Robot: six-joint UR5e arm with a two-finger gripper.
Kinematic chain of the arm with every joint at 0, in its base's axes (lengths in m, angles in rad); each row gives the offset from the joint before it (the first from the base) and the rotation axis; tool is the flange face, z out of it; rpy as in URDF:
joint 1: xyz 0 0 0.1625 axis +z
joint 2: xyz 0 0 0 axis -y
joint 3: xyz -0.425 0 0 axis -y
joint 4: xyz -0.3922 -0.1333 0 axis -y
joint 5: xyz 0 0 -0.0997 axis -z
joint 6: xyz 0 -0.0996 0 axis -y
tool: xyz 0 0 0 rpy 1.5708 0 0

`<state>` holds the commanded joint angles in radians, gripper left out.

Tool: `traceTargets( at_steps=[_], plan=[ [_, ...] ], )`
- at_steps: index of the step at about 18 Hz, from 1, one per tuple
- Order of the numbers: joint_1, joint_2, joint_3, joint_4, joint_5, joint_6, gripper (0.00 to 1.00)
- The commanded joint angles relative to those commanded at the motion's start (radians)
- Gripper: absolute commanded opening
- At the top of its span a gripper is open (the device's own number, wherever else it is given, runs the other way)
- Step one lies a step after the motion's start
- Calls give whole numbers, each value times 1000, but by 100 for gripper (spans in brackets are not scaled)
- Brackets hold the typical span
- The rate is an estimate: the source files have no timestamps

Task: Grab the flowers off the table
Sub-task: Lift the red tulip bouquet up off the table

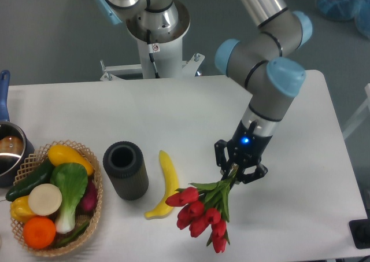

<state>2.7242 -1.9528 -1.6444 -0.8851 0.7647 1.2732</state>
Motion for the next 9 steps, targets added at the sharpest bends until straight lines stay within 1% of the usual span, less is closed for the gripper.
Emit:
traceTargets(
  at_steps=[2,4,9],
  plan=[
    [40,9,-17,2,-140,-3,28],
    [71,15,-34,5,-241,-2,28],
    [88,17,-48,5,-358,-2,28]
  ],
)
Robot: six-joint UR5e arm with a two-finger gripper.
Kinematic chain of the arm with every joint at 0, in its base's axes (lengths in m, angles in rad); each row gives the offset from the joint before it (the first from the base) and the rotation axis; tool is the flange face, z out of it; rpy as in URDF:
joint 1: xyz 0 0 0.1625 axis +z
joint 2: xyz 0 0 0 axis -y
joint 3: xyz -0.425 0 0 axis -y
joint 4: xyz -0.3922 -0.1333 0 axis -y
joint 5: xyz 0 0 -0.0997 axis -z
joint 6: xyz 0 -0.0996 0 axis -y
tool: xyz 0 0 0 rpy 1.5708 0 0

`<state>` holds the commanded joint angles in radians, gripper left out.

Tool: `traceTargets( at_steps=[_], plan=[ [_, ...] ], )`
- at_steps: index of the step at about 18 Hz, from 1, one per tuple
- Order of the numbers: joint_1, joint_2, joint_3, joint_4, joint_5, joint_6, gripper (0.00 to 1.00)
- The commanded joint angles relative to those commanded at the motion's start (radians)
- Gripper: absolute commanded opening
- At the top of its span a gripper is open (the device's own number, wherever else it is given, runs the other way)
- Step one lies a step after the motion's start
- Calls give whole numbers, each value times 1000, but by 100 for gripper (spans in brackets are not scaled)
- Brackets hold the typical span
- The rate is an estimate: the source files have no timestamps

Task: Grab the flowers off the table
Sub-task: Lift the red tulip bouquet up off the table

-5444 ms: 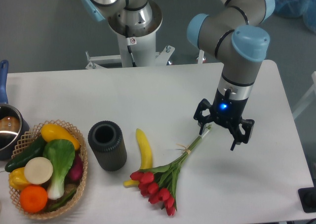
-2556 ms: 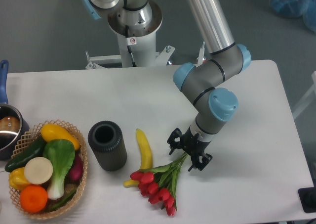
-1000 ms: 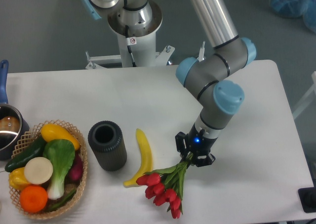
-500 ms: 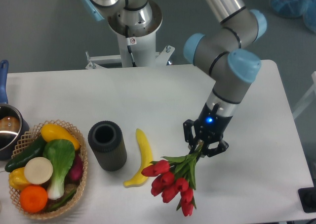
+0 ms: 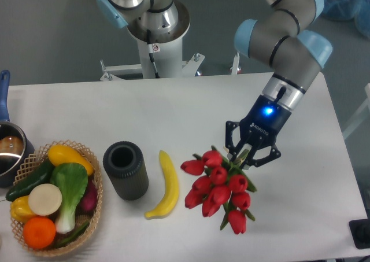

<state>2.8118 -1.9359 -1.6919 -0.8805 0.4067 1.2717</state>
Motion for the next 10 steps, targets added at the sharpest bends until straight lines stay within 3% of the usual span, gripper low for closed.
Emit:
traceTargets(
  at_steps=[10],
  plan=[
    [18,-2,-15,2,-37,3,28]
  ],
)
